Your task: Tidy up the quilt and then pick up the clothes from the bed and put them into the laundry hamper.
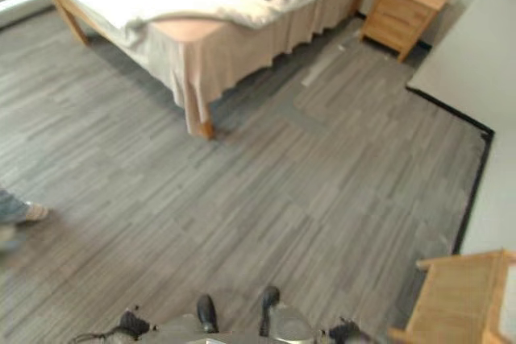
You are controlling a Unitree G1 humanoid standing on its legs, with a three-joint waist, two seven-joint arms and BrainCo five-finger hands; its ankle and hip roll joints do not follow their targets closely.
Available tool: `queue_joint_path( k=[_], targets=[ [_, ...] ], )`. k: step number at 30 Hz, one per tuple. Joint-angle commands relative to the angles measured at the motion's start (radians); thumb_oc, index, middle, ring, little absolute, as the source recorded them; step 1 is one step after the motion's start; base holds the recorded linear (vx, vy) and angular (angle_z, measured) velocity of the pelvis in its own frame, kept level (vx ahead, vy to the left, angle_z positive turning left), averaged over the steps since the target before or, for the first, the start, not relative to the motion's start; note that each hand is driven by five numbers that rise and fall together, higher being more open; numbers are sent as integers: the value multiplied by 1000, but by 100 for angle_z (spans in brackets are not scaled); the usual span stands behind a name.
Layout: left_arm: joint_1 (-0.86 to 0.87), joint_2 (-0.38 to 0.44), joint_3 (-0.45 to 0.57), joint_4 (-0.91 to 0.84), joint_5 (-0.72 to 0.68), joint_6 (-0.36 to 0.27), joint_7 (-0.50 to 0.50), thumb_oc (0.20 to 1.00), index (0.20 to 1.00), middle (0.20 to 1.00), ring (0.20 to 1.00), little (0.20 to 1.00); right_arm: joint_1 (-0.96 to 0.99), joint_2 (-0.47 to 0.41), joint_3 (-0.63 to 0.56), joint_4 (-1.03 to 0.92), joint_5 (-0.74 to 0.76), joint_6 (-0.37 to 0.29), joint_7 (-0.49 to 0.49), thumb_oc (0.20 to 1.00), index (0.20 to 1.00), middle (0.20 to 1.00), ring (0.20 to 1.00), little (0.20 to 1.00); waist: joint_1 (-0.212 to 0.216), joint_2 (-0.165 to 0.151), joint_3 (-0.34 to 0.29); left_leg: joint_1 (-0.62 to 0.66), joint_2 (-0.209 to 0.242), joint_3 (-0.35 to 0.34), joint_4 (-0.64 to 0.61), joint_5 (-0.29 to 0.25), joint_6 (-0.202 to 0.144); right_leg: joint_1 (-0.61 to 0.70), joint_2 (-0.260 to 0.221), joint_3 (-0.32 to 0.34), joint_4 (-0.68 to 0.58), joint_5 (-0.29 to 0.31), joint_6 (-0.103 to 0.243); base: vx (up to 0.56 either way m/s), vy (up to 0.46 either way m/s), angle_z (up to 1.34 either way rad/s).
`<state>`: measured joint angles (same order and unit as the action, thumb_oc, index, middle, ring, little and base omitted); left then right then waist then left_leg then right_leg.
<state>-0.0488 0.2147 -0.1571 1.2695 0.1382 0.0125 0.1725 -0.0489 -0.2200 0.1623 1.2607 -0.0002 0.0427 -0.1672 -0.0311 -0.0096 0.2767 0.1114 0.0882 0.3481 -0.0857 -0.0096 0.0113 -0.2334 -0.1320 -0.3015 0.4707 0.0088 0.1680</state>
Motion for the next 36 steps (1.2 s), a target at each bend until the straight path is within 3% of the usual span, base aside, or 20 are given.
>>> queue_joint_path(
  k=[1,4,5,7,9,11,13,14,15,16,18,20,21,24,26,28,29,30,32,36],
  targets=[
    [11,21,-26,27,9,8,24,1000,1000,1000,1000,1000,22,-3,-41,-1,7,4,-8,1000,1000,1000,1000,1000,3,-10,-23,110,-26,-53,21,-131,-53,-11,-87,-57,-28,-25,71,492,-62,7],
    [7,21,-29,27,31,4,23,1000,1000,1000,1000,1000,36,-7,-53,-3,11,3,-11,1000,1000,1000,1000,1000,-22,-8,-9,170,-22,-68,8,-160,-85,11,-97,-80,-274,3,61,528,-119,18],
    [-1,26,-33,40,68,5,20,1000,1000,1000,1000,1000,46,-10,-69,0,15,6,-12,1000,1000,1000,1000,1000,-40,0,-17,224,2,-75,-2,-202,-124,-21,-134,-68,-440,38,85,629,-172,39],
    [-3,34,-35,59,106,-2,14,1000,1000,1000,1000,1000,73,-11,-84,7,17,5,-4,1000,1000,1000,1000,1000,-70,7,-32,295,19,-88,22,-218,-153,-42,-147,-40,-465,96,94,1021,-253,50],
    [7,34,-29,57,101,-8,13,1000,1000,1000,1000,1000,86,-15,-82,9,11,4,0,1000,1000,1000,1000,1000,-76,11,-41,290,40,-101,100,-181,-168,-33,-133,-55,-440,109,74,579,-186,29],
    [16,27,-16,44,67,-5,18,1000,1000,1000,1000,1000,79,-23,-70,18,3,4,-1,1000,1000,1000,1000,1000,-77,34,-45,215,112,-113,351,3,-203,18,-57,-76,-431,74,11,463,-293,28],
    [15,36,-8,6,34,-3,25,1000,1000,1000,1000,1000,75,-37,-50,12,-2,7,-11,1000,1000,1000,1000,1000,-34,17,-11,49,149,-186,719,128,-198,111,-2,-86,-458,31,-48,561,-477,-3],
    [-3,45,-16,-6,8,2,46,1000,1000,1000,1000,1000,32,-56,-33,4,-9,8,-22,1000,1000,1000,1000,1000,-8,-34,15,-91,144,-191,889,110,-154,182,11,-91,-499,2,-91,400,-359,-35],
    [-3,45,-15,-6,8,2,46,1000,1000,1000,1000,1000,31,-56,-33,5,-9,8,-22,1000,1000,1000,1000,1000,-9,-33,15,-94,145,-193,893,109,-154,181,13,-92,-500,2,-91,621,-244,-71],
    [-10,45,-19,-13,-4,-3,48,1000,1000,1000,1000,1000,3,-65,0,10,-41,13,-19,1000,1000,1000,1000,1000,35,-49,15,-180,146,-171,848,41,-140,256,23,-68,-539,-31,-88,376,-27,-80],
    [-12,45,-20,-16,-7,-8,51,1000,1000,1000,1000,1000,-3,-69,11,4,-50,12,-20,1000,1000,1000,1000,1000,52,-48,13,-214,135,-160,765,28,-141,284,28,-58,-557,-46,-80,539,60,-59],
    [-3,38,-20,-37,-9,-14,54,1000,1000,1000,1000,1000,-20,-83,29,-14,-54,1,-19,1000,1000,1000,1000,1000,95,-32,-15,-263,63,-90,345,27,-125,342,33,-31,-558,-86,-45,711,226,-37],
    [-1,37,-21,-36,-7,-16,51,1000,1000,1000,1000,1000,-21,-83,28,-18,-53,-5,-23,1000,1000,1000,1000,1000,103,-23,-23,-254,43,-51,200,80,-135,370,47,-31,-558,-111,-39,556,172,-13],
    [-1,35,-13,-26,-7,-8,37,1000,1000,1000,1000,1000,-32,-76,21,-20,-54,-7,-30,1000,1000,1000,1000,1000,99,-19,-36,-260,58,98,93,119,-141,456,102,-48,-558,-180,-55,502,100,-15],
    [23,40,-1,-21,-15,-3,28,1000,1000,1000,1000,1000,-32,-59,36,-18,-66,-6,-23,1000,1000,1000,1000,1000,114,-37,-48,-209,17,91,68,99,-104,473,115,-48,-507,-195,-56,439,74,-19],
    [29,50,11,-1,-14,2,23,1000,1000,1000,1000,1000,-38,-37,35,-14,-62,-6,-19,1000,1000,1000,1000,1000,124,-59,-50,-166,1,105,55,58,-73,427,107,-72,-304,-189,3,345,119,5],
    [31,54,13,2,-9,8,23,1000,1000,1000,1000,1000,-45,-29,36,-18,-72,-1,-14,1000,1000,1000,1000,1000,115,-53,-36,-132,6,114,58,26,-52,347,69,-82,-143,-163,55,178,134,18],
    [30,54,14,2,-9,8,23,1000,1000,1000,1000,1000,-46,-29,36,-19,-72,-1,-14,1000,1000,1000,1000,1000,116,-56,-37,-134,2,116,59,24,-49,339,63,-80,-130,-170,58,150,121,10],
    [16,69,18,9,-12,11,35,1000,1000,1000,1000,1000,-70,-17,26,-35,-75,5,-6,1000,1000,1000,1000,1000,87,-28,2,-55,32,116,32,10,-41,133,-43,-98,220,-38,94,178,88,16],
    [8,80,17,9,-17,7,34,1000,1000,1000,1000,1000,-59,-13,15,-26,-65,9,-11,1000,1000,1000,1000,1000,77,-24,-1,-5,21,61,10,-14,-56,139,-137,-105,-7,-96,68,371,-26,51]
  ],
)
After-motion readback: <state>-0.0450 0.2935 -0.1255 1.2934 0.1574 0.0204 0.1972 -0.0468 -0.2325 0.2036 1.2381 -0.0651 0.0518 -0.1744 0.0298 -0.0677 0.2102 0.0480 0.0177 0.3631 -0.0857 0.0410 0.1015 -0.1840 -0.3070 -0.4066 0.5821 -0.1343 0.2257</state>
